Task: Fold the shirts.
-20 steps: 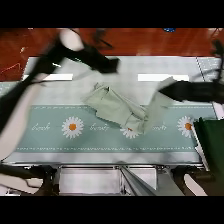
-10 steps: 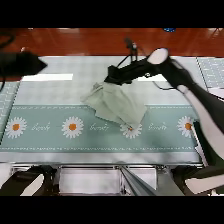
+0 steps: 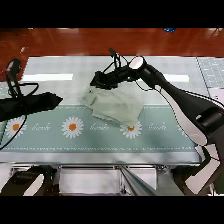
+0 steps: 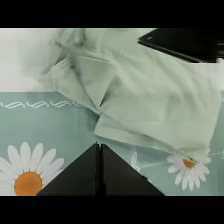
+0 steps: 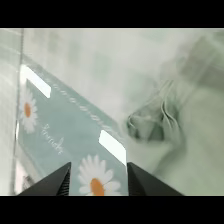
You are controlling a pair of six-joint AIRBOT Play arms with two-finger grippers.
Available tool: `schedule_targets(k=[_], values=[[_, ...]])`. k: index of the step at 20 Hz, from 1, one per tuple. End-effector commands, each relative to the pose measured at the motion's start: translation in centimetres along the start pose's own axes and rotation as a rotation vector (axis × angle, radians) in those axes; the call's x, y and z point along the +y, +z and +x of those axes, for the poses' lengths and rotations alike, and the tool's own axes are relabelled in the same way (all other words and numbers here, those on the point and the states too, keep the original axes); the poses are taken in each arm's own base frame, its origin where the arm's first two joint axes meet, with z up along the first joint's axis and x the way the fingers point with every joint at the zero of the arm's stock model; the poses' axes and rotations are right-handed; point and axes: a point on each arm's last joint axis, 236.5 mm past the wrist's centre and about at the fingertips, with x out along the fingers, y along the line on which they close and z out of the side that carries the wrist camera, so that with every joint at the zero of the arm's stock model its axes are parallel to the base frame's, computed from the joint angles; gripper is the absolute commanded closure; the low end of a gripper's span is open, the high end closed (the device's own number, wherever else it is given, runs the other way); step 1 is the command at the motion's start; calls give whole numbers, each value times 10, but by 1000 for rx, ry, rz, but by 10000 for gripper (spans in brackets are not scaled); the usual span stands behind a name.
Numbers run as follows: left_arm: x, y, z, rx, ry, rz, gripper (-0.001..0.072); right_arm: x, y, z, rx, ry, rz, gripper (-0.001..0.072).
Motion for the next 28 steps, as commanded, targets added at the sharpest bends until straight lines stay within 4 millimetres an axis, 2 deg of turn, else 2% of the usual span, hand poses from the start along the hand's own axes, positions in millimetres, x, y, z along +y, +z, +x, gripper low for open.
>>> schedule_targets(k=[1, 2, 3, 5, 6, 7, 8, 9, 10, 11, 13, 14, 16, 18, 21, 25, 28], values=[[15, 28, 6, -85, 20, -59, 688, 18, 14, -51, 10, 64, 8, 300], [14, 49, -8, -134, 24, -60, 688, 21, 27, -88, -28, 64, 8, 300], [14, 70, -25, -185, 31, -60, 688, 23, 37, -133, -75, 40, -14, 300], [17, 103, -61, -268, 53, -63, 688, 7, 40, -226, -171, -149, -66, 300], [18, 113, -74, -297, 64, -65, 688, -11, 33, -270, -218, -309, -78, 300], [20, 117, -83, -317, 71, -67, 688, -37, 17, -317, -269, -506, -60, 300], [19, 116, -86, -322, 72, -64, 688, -62, -2, -355, -319, -676, -23, 300], [17, 111, -84, -305, 68, -57, 688, -83, -26, -384, -372, -802, 17, 299], [14, 101, -78, -268, 60, -38, 688, -99, -48, -396, -414, -862, 53, 299], [10, 91, -69, -231, 49, -26, 688, -114, -71, -396, -458, -876, 82, 300], [5, 66, -48, -152, 27, -17, 688, -146, -111, -372, -502, -841, 185, 294], [4, 51, -37, -111, 18, -15, 688, -160, -130, -353, -497, -806, 250, 293], [3, 25, -18, -42, 5, -11, 688, -178, -156, -300, -481, -649, 387, 293], [3, 3, -3, 13, -1, -9, 688, -181, -160, -262, -508, -480, 475, 293], [10, -13, 9, 44, 6, -29, 688, -184, -160, -226, -463, -336, 556, 293], [12, -10, 10, 26, 9, -31, 688, -186, -157, -192, -390, -191, 628, 293], [12, -10, 10, 25, 10, -32, 688, -188, -161, -172, -335, -128, 665, 293]])
